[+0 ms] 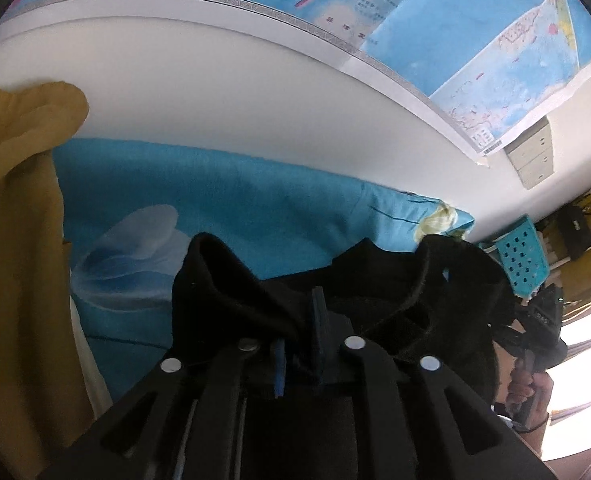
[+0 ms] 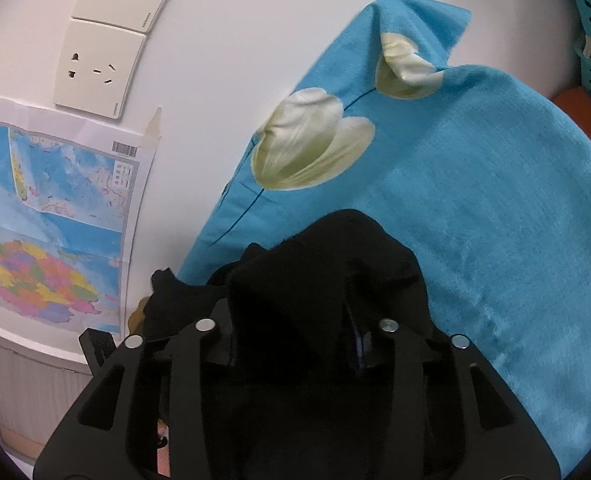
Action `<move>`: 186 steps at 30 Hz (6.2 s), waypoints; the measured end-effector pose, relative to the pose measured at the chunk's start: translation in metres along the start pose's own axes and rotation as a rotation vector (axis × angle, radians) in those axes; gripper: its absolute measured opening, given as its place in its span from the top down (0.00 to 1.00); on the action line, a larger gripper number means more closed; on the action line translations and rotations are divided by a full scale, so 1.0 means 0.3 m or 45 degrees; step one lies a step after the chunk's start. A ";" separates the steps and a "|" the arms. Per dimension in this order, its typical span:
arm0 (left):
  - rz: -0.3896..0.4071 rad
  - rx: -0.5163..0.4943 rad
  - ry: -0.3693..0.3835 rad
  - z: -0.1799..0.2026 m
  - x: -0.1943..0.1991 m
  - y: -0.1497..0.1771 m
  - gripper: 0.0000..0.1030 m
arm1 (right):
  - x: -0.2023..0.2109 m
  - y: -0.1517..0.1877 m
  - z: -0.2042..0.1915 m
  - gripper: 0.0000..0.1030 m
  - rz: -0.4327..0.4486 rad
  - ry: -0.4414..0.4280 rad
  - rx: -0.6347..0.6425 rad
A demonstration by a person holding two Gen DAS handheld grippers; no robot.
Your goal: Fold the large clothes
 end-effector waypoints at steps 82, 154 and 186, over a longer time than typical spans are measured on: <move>0.111 0.194 0.248 -0.073 0.062 0.472 0.55 | 0.026 0.464 0.073 0.71 0.275 -0.025 0.072; 0.147 -0.421 -0.193 0.060 0.091 0.507 0.81 | 0.299 0.598 0.063 0.98 0.302 0.674 1.017; 0.045 -0.282 0.261 0.099 0.335 0.993 0.37 | 0.403 0.889 0.124 0.20 -0.022 -0.200 0.215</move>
Point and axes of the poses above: each gripper's, at about its wrist camera, not at the fingertips, and x roughly against the way its jaws point, z to its right, y to its underside, the point moved 9 cm from there along -x, roughly the way its jaws point, and after that the axes turned 5 degrees about y, right-handed, at the moved point
